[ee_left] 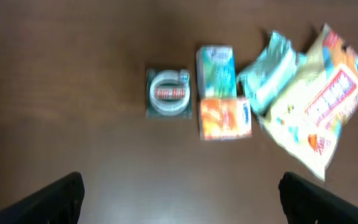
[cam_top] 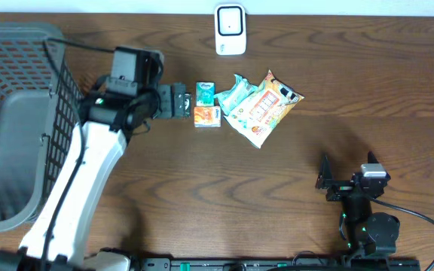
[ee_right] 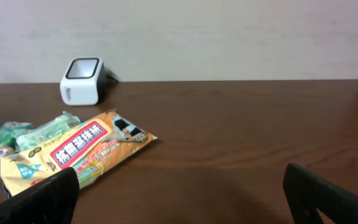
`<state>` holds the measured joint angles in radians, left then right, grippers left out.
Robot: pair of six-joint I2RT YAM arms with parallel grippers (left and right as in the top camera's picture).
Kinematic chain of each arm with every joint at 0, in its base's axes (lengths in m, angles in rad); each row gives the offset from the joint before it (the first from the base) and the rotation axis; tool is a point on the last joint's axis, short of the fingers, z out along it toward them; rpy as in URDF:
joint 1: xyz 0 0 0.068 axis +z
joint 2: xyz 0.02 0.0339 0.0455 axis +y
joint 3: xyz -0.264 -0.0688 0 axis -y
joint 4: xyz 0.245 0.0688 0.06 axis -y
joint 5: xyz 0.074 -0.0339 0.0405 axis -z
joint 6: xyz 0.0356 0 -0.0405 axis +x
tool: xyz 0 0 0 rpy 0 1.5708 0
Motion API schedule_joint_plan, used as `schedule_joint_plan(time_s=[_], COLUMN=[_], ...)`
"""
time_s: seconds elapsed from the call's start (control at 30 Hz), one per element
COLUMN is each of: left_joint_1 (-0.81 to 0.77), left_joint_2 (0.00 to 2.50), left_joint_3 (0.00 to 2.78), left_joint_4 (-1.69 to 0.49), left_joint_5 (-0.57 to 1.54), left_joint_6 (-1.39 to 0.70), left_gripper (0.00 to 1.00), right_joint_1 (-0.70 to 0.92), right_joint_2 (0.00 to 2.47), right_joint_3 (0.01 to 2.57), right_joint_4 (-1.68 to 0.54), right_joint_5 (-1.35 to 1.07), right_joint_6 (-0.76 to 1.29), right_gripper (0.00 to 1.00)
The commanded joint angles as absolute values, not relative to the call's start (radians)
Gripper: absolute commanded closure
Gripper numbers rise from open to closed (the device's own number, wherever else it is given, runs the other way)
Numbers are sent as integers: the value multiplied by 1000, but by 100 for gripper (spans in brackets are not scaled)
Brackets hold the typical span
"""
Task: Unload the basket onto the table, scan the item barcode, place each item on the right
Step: 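Carry the Zam-Buk box under the scanner with the left gripper, then set the Zam-Buk box on the table left of the tissue packs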
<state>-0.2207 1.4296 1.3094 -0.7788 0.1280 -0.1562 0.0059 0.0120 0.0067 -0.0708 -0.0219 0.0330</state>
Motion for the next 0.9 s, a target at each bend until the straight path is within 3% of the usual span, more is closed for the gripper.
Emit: schedule_joint_plan(time_s=[0.0,0.23,0.87], left_joint_1=[-220,-220,-220], left_joint_2=[1387,1366,1366], left_joint_3=[1320,1320,1320], left_joint_4=[-847,-962,-962], left_joint_5=[123,122,122], left_joint_6=[-150,-150,-150], left_gripper=[2,2,2], right_joint_1=[8,8,8], right_joint_2=[7,7,7], right_joint_3=[5,5,5], right_joint_4=[-75,-75,-75], right_joint_5=[-17,-17,-17], right_joint_6=[22,22,22], right_gripper=[1,1,1])
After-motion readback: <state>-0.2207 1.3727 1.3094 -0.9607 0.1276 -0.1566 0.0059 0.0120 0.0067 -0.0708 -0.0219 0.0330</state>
